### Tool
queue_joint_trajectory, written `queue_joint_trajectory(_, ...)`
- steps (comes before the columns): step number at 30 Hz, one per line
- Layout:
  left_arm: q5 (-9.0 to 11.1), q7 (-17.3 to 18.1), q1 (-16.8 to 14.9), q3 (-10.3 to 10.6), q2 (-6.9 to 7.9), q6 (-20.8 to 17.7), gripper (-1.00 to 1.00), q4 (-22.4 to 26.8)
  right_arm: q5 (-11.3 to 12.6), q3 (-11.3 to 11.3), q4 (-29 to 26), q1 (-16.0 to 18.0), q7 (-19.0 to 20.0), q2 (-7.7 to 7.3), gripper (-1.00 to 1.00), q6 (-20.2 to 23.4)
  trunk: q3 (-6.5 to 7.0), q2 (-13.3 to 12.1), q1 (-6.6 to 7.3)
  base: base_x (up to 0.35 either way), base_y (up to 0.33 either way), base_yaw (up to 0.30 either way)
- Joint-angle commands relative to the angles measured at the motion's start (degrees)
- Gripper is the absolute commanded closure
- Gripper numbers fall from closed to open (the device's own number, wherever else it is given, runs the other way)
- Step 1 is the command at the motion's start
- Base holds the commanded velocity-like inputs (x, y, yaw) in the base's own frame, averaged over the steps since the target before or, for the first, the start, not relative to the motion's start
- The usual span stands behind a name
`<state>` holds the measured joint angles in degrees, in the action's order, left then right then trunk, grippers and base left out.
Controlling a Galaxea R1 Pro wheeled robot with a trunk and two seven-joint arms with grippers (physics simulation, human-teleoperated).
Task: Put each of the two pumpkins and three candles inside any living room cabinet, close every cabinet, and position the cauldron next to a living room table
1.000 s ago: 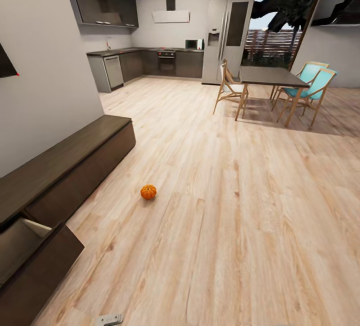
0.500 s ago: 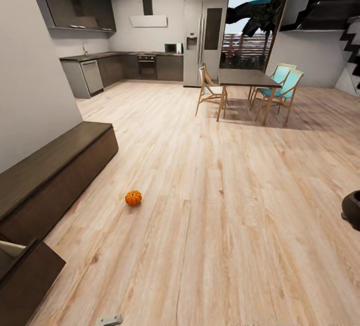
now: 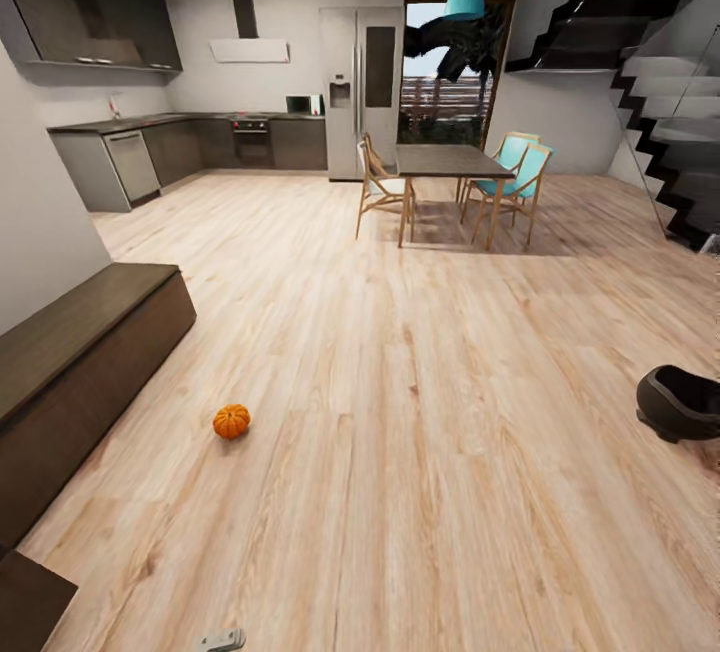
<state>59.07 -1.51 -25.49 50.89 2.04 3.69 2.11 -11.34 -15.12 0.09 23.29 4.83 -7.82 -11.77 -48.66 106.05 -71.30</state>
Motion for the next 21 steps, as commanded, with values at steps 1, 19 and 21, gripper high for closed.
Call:
queue_joint_trajectory(1,0.0,0.01,0.0,0.0,-0.01,0.0,-1.0,0.0,0.0,0.0,0.0,0.0,0.0,0.0,-1.0,0.0,0.07,0.0,0.0,0.313,0.066,-0.238)
queue_joint_trajectory(19,0.0,0.02,0.0,0.0,-0.02,0.0,-1.0,0.0,0.0,0.0,0.0,0.0,0.0,0.0,-1.0,0.02,1.3,0.0,0.0,0.325,0.032,-0.238)
queue_joint_trajectory(21,0.0,0.02,0.0,0.0,-0.02,0.0,-1.0,0.0,0.0,0.0,0.0,0.0,0.0,0.0,-1.0,0.04,1.44,0.0,0.0,0.33,0.0,-0.238)
